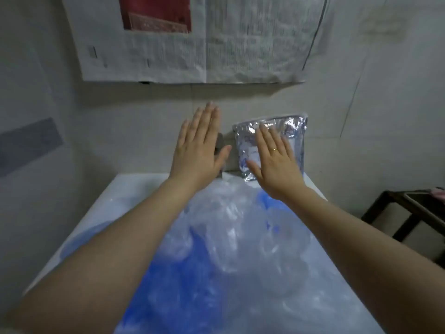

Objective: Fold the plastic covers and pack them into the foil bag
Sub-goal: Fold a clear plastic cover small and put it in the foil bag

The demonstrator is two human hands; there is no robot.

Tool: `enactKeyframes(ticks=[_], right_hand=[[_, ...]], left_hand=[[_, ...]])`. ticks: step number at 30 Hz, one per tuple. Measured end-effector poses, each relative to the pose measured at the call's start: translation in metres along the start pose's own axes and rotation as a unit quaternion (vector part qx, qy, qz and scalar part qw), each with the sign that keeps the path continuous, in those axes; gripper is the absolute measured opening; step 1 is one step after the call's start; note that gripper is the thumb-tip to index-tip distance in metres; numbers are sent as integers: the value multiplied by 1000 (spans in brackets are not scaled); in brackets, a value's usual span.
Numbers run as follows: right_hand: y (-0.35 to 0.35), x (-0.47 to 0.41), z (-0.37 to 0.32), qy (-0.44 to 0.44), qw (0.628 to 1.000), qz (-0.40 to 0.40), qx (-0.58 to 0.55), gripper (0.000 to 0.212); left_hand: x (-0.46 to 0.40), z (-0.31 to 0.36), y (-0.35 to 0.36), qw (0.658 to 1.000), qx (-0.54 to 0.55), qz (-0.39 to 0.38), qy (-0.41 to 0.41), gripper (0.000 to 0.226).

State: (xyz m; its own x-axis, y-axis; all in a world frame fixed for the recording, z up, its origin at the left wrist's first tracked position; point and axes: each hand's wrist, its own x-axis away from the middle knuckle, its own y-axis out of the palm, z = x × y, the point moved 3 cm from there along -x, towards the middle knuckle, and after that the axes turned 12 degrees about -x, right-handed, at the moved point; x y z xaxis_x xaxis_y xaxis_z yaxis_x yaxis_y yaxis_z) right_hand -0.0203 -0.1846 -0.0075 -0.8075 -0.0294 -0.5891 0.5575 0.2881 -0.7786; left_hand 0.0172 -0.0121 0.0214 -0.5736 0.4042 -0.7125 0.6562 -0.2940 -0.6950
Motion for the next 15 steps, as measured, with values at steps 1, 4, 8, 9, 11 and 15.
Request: enactKeyframes(ticks=[1,4,8,9,11,15], right_hand=[[4,15,-3,22,1000,-15,-14,77],[9,46,-8,103,985,-108,-82,67],[5,66,-20,163,947,-158,-226,76],[2,69,-22,188,932,-181,-252,82],[3,75,-26,230,908,-229,-264,75],[-13,79,-29,292,818,-324,-375,60]], left_hand=[[11,3,-4,1000,-1,-10,-4,74],[38,13,-9,999,6,-35,13,76],[64,22,-17,997,50,-57,17,71],[69,25,-21,996,49,-76,21,69],[79,32,-18,984,60,-163,29,58],[92,44,-20,936,110,-333,-25,72]])
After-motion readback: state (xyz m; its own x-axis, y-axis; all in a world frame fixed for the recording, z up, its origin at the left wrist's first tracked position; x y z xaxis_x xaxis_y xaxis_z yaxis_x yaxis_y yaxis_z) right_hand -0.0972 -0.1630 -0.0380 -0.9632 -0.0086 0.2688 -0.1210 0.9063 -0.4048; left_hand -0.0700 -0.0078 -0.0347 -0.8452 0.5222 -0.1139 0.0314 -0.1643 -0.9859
